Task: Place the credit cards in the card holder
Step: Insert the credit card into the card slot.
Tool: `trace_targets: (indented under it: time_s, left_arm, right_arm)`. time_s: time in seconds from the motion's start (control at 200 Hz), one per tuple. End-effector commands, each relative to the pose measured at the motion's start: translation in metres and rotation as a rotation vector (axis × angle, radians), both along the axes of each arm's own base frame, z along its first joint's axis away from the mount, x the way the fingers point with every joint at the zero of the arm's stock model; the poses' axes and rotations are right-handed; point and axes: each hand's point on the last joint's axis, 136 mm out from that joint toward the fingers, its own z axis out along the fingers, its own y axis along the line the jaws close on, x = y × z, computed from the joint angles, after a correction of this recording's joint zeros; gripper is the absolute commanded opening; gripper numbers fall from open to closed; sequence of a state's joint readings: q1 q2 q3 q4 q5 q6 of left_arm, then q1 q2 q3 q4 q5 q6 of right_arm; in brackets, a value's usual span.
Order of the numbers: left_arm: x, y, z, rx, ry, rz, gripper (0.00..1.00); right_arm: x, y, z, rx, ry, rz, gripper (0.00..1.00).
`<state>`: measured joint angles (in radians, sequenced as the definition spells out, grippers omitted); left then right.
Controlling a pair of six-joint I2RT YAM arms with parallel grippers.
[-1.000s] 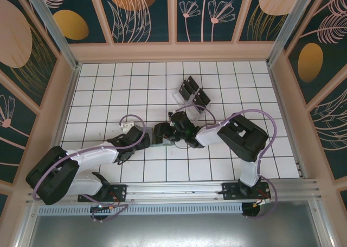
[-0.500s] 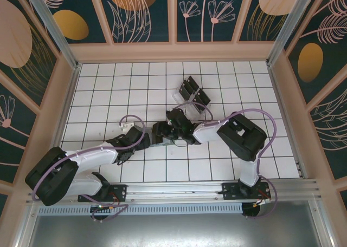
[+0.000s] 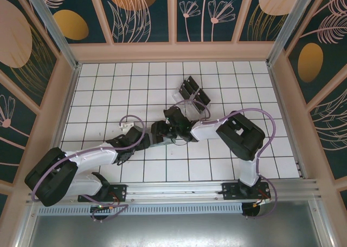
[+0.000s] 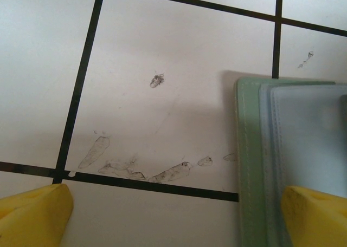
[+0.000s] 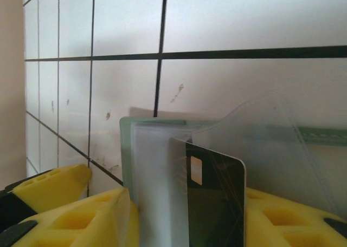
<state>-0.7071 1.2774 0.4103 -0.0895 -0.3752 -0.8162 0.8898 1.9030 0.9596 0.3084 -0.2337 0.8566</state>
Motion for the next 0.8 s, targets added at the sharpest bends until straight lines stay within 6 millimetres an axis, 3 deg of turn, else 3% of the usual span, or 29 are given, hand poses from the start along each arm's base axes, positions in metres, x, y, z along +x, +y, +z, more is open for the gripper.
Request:
trace_targets:
  time_s: [0.0,0.545,0.796]
  left_arm:
    - [-0.02,0.013,-0.016,0.051,0.078,-0.007,0.98]
    - [-0.019,0.013,-0.017,0.056,0.083,-0.008,0.98]
    - [-0.019,0.013,-0.016,0.052,0.074,-0.005,0.99]
  right_arm:
    - [0.007,-0.033,-0.013,-0.148,-0.021,-0.042,0.51]
    - [0.011,-0.035,-0.021,-0.25,-0.064,0.013,0.5]
    - [-0.001,-0.016,-0.025,-0.315,-0.093,0.086,0.51]
